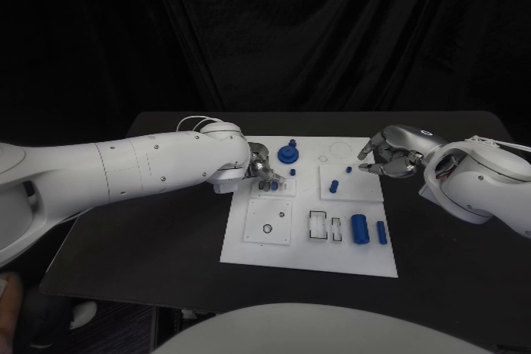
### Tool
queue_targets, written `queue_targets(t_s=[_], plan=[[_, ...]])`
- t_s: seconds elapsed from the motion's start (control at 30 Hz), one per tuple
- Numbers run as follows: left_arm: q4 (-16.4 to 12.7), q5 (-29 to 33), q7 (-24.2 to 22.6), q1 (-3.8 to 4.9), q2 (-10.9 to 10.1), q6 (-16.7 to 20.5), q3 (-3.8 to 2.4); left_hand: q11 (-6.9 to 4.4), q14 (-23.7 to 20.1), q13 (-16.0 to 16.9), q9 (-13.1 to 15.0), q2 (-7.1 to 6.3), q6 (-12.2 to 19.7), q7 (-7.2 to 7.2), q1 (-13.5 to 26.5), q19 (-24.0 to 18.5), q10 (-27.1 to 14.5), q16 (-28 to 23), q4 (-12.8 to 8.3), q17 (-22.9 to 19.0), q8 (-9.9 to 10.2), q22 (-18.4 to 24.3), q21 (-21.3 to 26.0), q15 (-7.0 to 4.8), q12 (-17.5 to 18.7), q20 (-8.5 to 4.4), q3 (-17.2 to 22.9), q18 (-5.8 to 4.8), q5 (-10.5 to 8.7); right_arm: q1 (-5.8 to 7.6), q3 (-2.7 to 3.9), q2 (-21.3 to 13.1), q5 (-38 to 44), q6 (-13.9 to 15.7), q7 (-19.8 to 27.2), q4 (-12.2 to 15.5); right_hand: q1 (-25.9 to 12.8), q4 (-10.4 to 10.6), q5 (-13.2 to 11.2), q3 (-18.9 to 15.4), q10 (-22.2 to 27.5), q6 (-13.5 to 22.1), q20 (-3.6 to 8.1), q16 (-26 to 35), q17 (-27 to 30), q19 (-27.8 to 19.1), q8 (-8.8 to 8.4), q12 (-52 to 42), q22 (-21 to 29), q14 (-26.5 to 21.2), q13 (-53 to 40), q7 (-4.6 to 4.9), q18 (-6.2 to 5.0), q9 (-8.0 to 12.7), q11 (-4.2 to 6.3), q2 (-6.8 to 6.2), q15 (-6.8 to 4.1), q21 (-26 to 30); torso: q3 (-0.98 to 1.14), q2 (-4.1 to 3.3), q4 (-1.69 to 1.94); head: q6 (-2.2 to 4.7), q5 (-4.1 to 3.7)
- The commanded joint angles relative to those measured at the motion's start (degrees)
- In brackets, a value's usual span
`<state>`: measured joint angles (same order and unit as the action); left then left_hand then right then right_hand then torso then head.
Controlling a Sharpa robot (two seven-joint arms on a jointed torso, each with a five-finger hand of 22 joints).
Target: Assemble the parts on the task board
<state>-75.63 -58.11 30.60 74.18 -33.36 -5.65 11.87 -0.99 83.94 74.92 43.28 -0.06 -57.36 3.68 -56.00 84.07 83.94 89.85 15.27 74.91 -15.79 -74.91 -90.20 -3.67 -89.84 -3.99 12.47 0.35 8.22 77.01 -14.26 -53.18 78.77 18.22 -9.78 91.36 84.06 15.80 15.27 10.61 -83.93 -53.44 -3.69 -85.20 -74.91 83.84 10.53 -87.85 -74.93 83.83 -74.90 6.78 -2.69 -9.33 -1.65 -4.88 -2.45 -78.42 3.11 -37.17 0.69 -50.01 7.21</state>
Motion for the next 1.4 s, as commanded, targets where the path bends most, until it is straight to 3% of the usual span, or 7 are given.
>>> queue_targets(t_s=[0.03,0.57,0.77,0.9,1.03,1.2,1.4], plan=[[-0.3,-0.3,-1.9,-0.44,-0.3,4.4,0.22,0.36,6.1,15.1,0.3,-0.36,-0.4,-0.25,0.8,5.9,6.1,0.2,0.7,15.1,0.0,-15.1,0.2,0.41,-0.2,0.46,-1.3,-0.35,-0.54,-0.16,0.04,-0.2,0.0,-0.4,-1.3,0.0,0.2,0.0,0.3,0.3,-3.3,-0.1,-0.34,0.3,-8.1,0.9,-0.14,0.2,-10.6,4.6,-11.4,-0.04,-0.30,0.1,-0.28,0.26,0.29,0.4,0.01,0.00,0.01,0.01,-0.08],[-3.9,-0.3,-2.9,-0.42,-3.2,12.3,0.21,0.27,6.1,15.1,1.2,-0.38,-0.7,-0.37,2.2,5.9,6.1,0.2,1.4,15.1,0.1,-15.1,0.2,0.32,-0.2,0.37,-3.7,-0.35,-1.89,-0.16,0.04,-0.3,0.0,-0.6,-1.6,0.0,0.0,0.1,0.3,0.3,-3.2,-0.1,-0.35,0.3,-8.1,0.9,-0.16,0.2,-10.6,4.6,-11.4,-0.02,-0.31,0.1,-0.30,0.27,0.30,0.4,0.00,0.01,0.02,0.01,-0.12],[-6.7,-0.3,-1.7,-0.31,-5.6,13.6,0.21,0.43,6.1,15.1,4.0,0.43,0.9,-0.26,-0.3,5.9,6.1,0.2,0.6,15.1,0.0,-15.1,0.2,0.40,-0.2,0.41,-4.7,-0.35,5.34,-0.16,0.04,-0.4,0.0,-0.8,-1.7,-0.1,-0.1,0.1,0.4,0.3,-3.2,-0.1,-0.35,0.3,-8.1,0.9,-0.17,0.2,-10.6,4.6,-11.4,-0.01,-0.32,0.1,-0.31,0.30,0.30,0.5,0.00,-0.01,0.01,0.01,-0.17],[-8.3,-0.3,-1.0,-0.25,-7.0,13.0,0.21,0.50,6.1,15.1,5.5,0.82,1.9,-0.15,-3.3,5.9,6.1,0.2,-0.5,15.1,-0.1,-15.1,0.2,0.48,-0.2,0.51,-3.9,-0.35,7.40,-0.16,0.04,-0.4,0.0,-0.9,-1.8,-0.1,-0.3,0.3,0.5,0.2,-3.2,-0.1,-0.35,0.3,-8.0,0.9,-0.17,0.2,-10.6,4.5,-11.4,0.00,-0.32,0.1,-0.31,0.39,0.31,0.5,0.05,0.01,-0.04,0.01,0.01],[-9.6,-0.3,-0.6,-0.24,-7.8,11.9,0.21,0.48,6.1,15.1,6.9,1.21,2.5,-0.18,-5.1,5.9,6.1,0.2,-1.5,15.1,-0.5,-15.1,0.2,0.48,-0.2,0.53,-3.0,-0.35,7.23,-0.16,0.04,-0.4,0.0,-1.0,-1.8,-0.1,-0.3,0.3,0.5,0.2,-3.2,-0.1,-0.35,0.3,-8.0,0.9,-0.17,0.2,-10.6,4.5,-11.4,0.00,-0.32,0.1,-0.31,0.39,0.31,0.5,0.08,0.07,-0.03,0.01,0.09],[-10.2,-0.3,-0.3,-0.25,-7.9,10.5,0.22,0.38,6.1,15.1,9.1,1.31,3.1,-0.30,-6.3,5.9,6.1,0.2,-3.3,15.1,-1.1,-15.1,0.2,0.42,-0.2,0.48,-1.5,-0.35,3.93,-0.16,0.04,-0.3,0.0,-1.1,-1.9,-0.1,-0.4,0.3,0.5,0.2,-3.3,-0.1,-0.35,0.3,-8.0,0.9,-0.17,0.2,-10.6,4.6,-11.4,-0.01,-0.32,0.2,-0.31,0.44,0.32,0.5,0.21,0.22,0.04,0.01,0.06],[-9.9,-0.3,-0.4,-0.27,-7.5,9.6,0.22,0.37,6.1,15.1,10.5,0.92,3.5,-0.26,-6.0,5.9,6.1,0.2,-3.8,15.1,-1.6,-15.1,0.2,0.38,-0.2,0.44,-1.1,-0.35,3.38,-0.16,0.04,-0.4,0.0,-1.2,-1.9,0.0,-0.4,0.4,0.6,0.3,-3.2,-0.1,-0.35,0.3,-8.1,0.9,-0.18,0.3,-10.6,4.6,-11.3,-0.01,-0.32,0.2,-0.31,0.50,0.32,0.5,0.02,0.04,0.13,0.01,-0.05]])
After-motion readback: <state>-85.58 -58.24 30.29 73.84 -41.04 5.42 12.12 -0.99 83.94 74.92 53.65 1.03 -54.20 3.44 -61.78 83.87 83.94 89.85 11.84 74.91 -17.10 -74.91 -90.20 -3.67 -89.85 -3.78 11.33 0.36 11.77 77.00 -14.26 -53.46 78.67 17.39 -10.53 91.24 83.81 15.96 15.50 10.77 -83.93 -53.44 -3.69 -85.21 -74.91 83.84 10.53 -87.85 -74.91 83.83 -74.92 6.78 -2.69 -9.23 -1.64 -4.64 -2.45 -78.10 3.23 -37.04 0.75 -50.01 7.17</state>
